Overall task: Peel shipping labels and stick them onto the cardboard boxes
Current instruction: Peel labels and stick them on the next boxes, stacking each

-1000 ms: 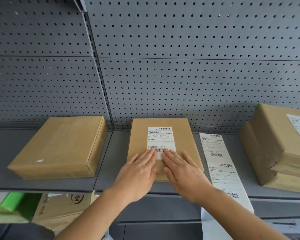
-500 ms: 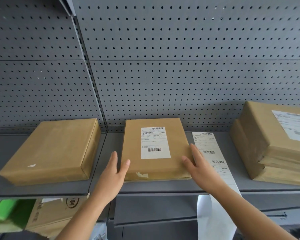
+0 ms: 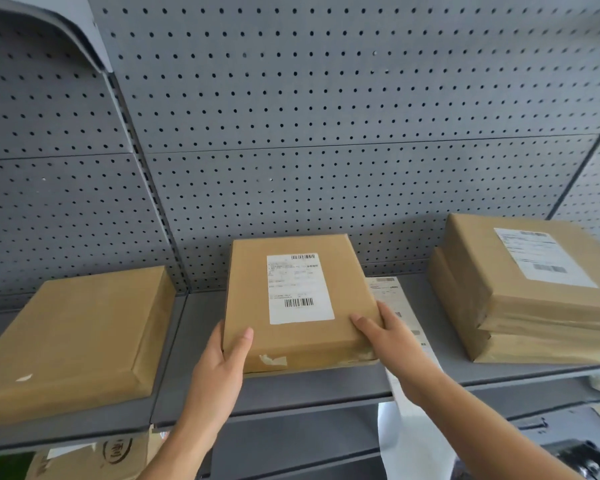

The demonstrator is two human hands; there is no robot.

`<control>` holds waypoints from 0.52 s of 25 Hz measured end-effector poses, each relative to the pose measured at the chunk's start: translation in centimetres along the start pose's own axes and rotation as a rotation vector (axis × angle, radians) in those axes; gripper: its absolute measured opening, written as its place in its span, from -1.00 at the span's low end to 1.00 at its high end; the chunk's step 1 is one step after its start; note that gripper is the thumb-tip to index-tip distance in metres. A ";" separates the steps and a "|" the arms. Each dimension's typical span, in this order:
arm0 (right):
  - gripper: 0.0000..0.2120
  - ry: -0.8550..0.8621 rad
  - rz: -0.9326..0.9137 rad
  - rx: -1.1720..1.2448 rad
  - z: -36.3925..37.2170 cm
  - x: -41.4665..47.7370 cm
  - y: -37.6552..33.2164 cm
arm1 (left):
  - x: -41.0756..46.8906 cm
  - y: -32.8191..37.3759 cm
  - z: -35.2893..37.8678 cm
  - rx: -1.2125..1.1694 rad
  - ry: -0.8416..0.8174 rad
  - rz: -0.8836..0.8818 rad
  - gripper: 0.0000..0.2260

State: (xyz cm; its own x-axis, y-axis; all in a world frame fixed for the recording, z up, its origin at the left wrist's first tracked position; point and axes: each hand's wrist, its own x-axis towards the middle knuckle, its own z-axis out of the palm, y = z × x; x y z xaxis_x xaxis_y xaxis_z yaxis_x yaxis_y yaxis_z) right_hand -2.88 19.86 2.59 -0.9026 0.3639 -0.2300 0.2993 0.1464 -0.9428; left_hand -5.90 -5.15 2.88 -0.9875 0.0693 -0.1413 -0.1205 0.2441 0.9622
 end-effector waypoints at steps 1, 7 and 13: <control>-0.63 0.024 -0.031 0.004 -1.1 -0.5 -0.8 | -0.2 1.1 0.3 -0.001 -0.008 0.036 -0.78; -0.51 0.218 -0.205 0.015 -10.4 -2.4 -6.1 | -0.4 8.3 4.9 -0.040 -0.192 0.226 -0.74; -0.44 0.539 -0.246 0.037 -22.1 -3.8 -7.8 | 0.2 14.3 15.1 -0.038 -0.423 0.386 -0.63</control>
State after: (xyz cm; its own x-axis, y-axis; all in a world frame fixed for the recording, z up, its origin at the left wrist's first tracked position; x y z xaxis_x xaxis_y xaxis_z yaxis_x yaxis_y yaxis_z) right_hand 5.06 37.63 16.19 -0.6568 0.7406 0.1418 0.0814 0.2565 -0.9631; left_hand -6.29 12.98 13.07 -0.8350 0.5297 0.1489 0.2300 0.0901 0.9690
